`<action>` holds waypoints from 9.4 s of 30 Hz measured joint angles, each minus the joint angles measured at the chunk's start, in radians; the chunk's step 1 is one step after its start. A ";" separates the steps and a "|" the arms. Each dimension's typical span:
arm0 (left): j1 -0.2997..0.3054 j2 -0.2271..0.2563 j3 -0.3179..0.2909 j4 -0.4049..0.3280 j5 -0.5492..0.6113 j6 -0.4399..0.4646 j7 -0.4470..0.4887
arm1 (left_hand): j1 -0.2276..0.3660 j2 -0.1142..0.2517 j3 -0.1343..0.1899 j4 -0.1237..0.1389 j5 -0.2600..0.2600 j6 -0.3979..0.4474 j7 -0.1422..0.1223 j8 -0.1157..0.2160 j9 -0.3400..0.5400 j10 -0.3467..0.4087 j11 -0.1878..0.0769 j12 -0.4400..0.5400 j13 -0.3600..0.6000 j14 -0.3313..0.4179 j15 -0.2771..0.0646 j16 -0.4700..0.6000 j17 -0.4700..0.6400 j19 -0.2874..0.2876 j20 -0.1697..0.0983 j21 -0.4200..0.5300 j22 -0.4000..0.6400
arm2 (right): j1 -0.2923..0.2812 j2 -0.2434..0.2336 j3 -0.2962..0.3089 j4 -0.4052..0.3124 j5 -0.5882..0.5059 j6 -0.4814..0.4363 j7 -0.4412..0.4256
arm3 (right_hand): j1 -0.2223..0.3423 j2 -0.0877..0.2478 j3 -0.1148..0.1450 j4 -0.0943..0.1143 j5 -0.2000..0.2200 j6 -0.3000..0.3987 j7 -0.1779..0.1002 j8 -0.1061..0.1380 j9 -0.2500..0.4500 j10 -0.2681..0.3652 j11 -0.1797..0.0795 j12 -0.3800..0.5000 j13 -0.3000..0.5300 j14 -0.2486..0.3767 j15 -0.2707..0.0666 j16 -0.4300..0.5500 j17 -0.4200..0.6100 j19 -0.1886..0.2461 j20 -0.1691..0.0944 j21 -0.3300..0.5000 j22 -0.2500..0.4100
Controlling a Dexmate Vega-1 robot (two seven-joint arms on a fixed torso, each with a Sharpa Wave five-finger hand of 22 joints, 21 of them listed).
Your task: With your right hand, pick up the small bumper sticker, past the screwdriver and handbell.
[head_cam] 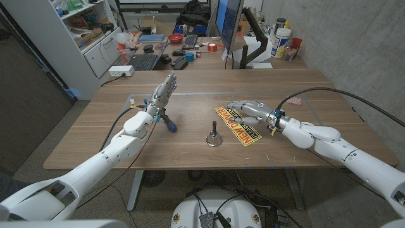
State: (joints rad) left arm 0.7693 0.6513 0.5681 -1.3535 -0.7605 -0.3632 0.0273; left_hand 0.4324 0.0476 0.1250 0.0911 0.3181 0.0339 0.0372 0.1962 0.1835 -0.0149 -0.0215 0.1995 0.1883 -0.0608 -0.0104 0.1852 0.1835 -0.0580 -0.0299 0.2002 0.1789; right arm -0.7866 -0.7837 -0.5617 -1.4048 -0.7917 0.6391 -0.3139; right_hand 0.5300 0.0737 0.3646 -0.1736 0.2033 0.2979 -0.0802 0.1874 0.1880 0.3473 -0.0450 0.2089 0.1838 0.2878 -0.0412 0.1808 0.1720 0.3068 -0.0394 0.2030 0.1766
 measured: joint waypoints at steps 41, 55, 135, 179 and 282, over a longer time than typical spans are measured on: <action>-0.003 0.010 0.019 -0.024 0.004 0.008 0.026 | 0.000 0.000 -0.006 0.000 0.000 0.000 0.000 0.000 0.000 0.000 0.000 0.000 0.000 -0.003 -0.003 0.000 0.000 -0.009 0.016 0.000 0.000 | 0.099 -0.046 -0.070 0.038 -0.170 0.006 0.013 | 0.070 -0.035 0.018 -0.004 0.000 -0.036 -0.033 0.000 0.000 -0.043 -0.024 -0.012 0.000 -0.008 0.000 0.000 0.003 0.021 0.000 0.000 0.000; 0.001 0.009 0.020 -0.021 0.001 0.006 0.029 | 0.005 0.005 -0.011 0.000 -0.004 0.000 0.000 0.000 0.000 -0.006 -0.006 0.000 0.000 -0.003 -0.003 0.000 0.000 -0.009 0.016 0.000 0.000 | 0.123 -0.052 -0.093 0.054 -0.186 0.009 0.069 | 0.096 -0.062 0.022 0.000 0.000 -0.071 -0.042 0.000 0.005 -0.082 -0.017 -0.017 0.000 -0.019 0.000 -0.004 0.003 0.028 0.022 0.000 0.000; -0.020 -0.069 -0.015 0.088 0.000 -0.020 -0.068 | 0.009 0.009 -0.023 0.004 -0.004 0.000 0.000 0.000 0.000 -0.006 -0.006 0.000 0.000 -0.003 -0.003 0.000 0.000 -0.014 0.047 0.000 0.000 | 0.154 -0.082 -0.115 -0.067 -0.259 -0.017 0.419 | 0.181 -0.058 0.084 0.015 0.003 0.075 -0.038 0.048 0.007 0.039 -0.034 0.043 0.006 0.167 -0.005 0.027 0.007 0.223 0.037 0.049 0.007; -0.010 -0.087 -0.043 0.108 -0.001 -0.019 -0.096 | 0.009 0.009 -0.027 0.000 -0.008 0.000 0.000 0.000 0.000 -0.011 -0.011 0.000 0.000 -0.003 -0.003 0.000 0.000 -0.014 0.057 0.000 0.000 | 0.150 -0.049 -0.110 -0.063 -0.209 -0.001 0.397 | 0.265 -0.033 0.129 0.023 -0.022 0.366 -0.053 0.084 0.006 0.296 -0.059 0.120 0.013 0.470 -0.041 0.062 0.026 0.502 -0.056 0.138 0.021; -0.032 -0.095 -0.044 0.108 0.019 -0.007 -0.116 | 0.018 0.018 -0.044 0.003 -0.008 0.000 0.000 0.000 0.000 -0.011 -0.011 0.000 0.000 -0.007 0.000 0.000 0.000 -0.014 0.057 0.000 0.000 | 0.068 -0.088 0.064 -0.265 -0.073 -0.057 0.335 | 0.253 -0.011 0.132 0.041 -0.022 0.469 -0.097 0.075 0.012 0.383 -0.096 0.116 0.011 0.532 -0.057 0.055 0.030 0.509 -0.055 0.143 0.021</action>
State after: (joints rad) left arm 0.7373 0.5564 0.5236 -1.2455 -0.7419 -0.3705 -0.0886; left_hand 0.4508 0.0660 0.0810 0.0939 0.3106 0.0338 0.0374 0.1963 0.1835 -0.0257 -0.0323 0.1995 0.1883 -0.0674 -0.0103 0.1852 0.1836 -0.0722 0.0269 0.2002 0.1789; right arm -0.7185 -0.8721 -0.4977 -1.6700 -0.8643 0.5825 0.0207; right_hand 0.7833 0.0624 0.4968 -0.1321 0.1810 0.7668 -0.1769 0.2623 0.1998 0.7308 -0.1410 0.3251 0.1952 0.8203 -0.0983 0.2360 0.2024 0.8155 -0.0947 0.3463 0.1975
